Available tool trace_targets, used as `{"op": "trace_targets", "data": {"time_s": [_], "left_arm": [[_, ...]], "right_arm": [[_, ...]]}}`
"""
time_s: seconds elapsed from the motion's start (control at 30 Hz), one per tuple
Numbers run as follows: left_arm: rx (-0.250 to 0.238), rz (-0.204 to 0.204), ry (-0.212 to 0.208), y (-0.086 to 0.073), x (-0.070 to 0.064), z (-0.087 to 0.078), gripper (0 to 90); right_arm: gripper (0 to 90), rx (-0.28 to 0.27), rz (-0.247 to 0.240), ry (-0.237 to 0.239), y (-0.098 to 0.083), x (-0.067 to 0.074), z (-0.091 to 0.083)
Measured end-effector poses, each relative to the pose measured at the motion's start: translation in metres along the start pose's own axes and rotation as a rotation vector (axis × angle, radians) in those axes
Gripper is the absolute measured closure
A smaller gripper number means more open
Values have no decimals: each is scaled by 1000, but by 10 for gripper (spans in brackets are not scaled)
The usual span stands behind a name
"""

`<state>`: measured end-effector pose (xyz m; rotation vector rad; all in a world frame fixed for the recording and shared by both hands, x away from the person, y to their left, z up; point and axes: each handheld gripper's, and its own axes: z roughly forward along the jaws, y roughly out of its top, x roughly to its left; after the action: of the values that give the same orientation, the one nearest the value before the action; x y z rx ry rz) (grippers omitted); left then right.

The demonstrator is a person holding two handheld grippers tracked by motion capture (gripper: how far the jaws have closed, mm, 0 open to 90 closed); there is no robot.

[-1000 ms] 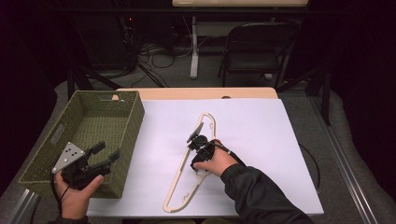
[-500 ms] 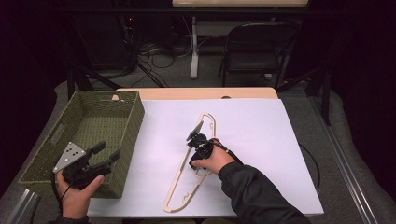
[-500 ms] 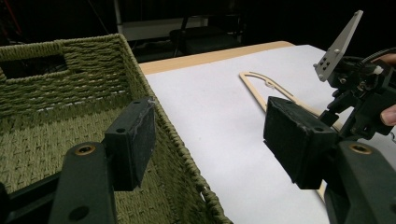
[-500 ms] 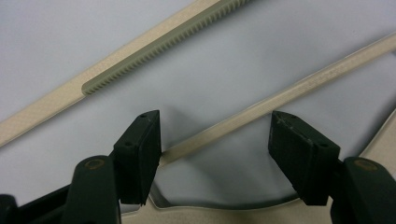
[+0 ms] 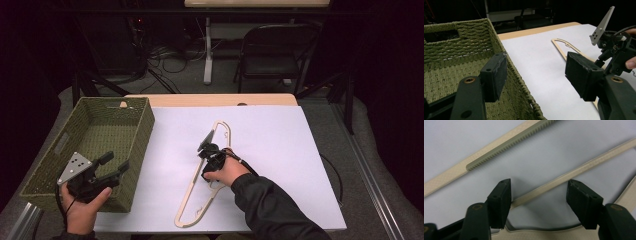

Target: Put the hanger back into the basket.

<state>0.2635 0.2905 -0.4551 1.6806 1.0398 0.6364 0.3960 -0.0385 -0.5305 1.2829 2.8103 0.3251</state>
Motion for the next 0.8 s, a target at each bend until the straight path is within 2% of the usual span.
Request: {"op": "trace_targets", "data": {"time_s": [0.03,0.1,0.13,0.17,0.2,0.37,0.4,0.5,0.57,0.6,0.63,0.67,0.7,0.8], "left_arm": [[0,0,1,0,0,0,344],[-1,-1,1,0,0,-1,345],[-3,-3,1,0,1,-1,344],[-3,-3,1,0,1,-1,345],[-3,-6,1,0,1,-1,345],[1,1,0,0,0,0,344],[-1,1,0,0,0,-1,344],[-4,2,0,1,0,-2,345],[-4,1,1,1,0,-2,345],[-3,2,1,0,0,-2,345],[-3,2,1,0,0,-2,345],[-4,1,-2,0,0,-1,345],[-4,1,-2,0,0,-1,346],[-2,3,-2,1,-1,-2,345]], "right_arm": [[375,58,-8,-17,4,3,-2],[377,65,-9,-24,5,3,-1],[381,42,7,-17,5,4,2],[381,42,7,-17,5,4,2],[387,88,7,-11,6,3,-1],[410,102,3,-10,7,1,-1],[430,88,22,-12,6,1,0],[456,118,14,-7,5,-1,-2],[465,112,22,-4,4,-1,-2],[505,126,11,-8,3,-4,-3],[505,126,11,-8,3,-4,-3],[548,22,40,-3,-2,-4,3],[563,114,10,-3,1,-7,-4],[588,126,4,-3,-1,-9,-5]]}}
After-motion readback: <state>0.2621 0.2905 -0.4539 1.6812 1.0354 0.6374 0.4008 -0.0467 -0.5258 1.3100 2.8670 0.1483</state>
